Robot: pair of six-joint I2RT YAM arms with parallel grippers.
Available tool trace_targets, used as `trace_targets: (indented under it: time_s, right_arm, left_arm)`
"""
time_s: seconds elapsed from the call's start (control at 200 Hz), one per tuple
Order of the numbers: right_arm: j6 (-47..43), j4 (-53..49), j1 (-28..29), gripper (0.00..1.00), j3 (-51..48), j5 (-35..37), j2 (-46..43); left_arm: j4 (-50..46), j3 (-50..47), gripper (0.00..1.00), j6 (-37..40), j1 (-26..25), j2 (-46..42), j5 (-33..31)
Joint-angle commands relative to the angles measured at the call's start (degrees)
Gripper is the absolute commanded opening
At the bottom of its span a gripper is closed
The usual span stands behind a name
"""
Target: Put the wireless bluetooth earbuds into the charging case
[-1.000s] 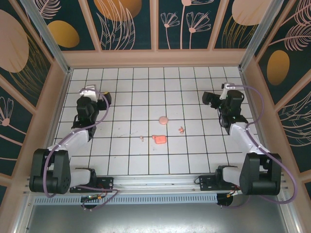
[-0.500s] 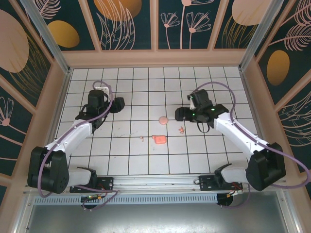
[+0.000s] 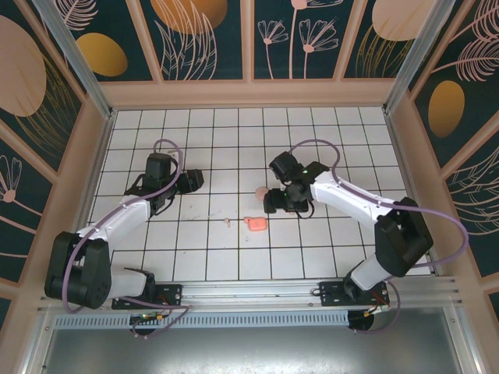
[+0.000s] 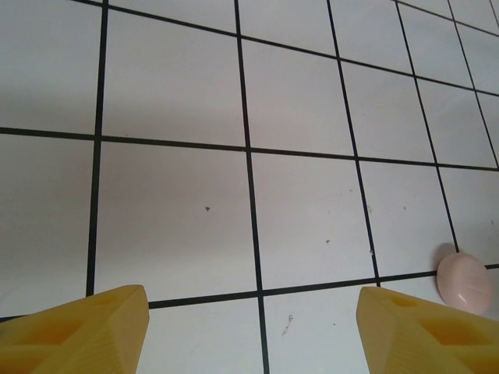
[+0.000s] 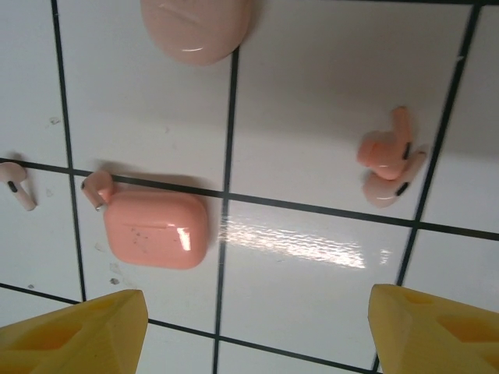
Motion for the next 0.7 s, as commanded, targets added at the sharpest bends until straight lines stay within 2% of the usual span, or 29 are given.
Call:
trace_targets:
  time_s: [0.0, 0.38, 0.696]
  right_arm:
    - [2.7, -2.1, 2.7, 0.75, 3.4, -1.7, 3.0]
    - [3.3, -1.3, 8.2, 0.76, 8.6, -2.8, 14.6]
    - [3.2, -0.8, 8.8, 0.76, 9.5, -1.8, 19.2]
  left_arm:
    - [-0.9, -0.4, 0.70, -0.8, -0.4, 1.2, 1.2]
    - [-1.3, 0.0, 0.71, -0.1, -0.4, 1.6, 1.2]
    - [-1.2, -0.1, 0.71, 0.5, -0.4, 1.8, 1.0]
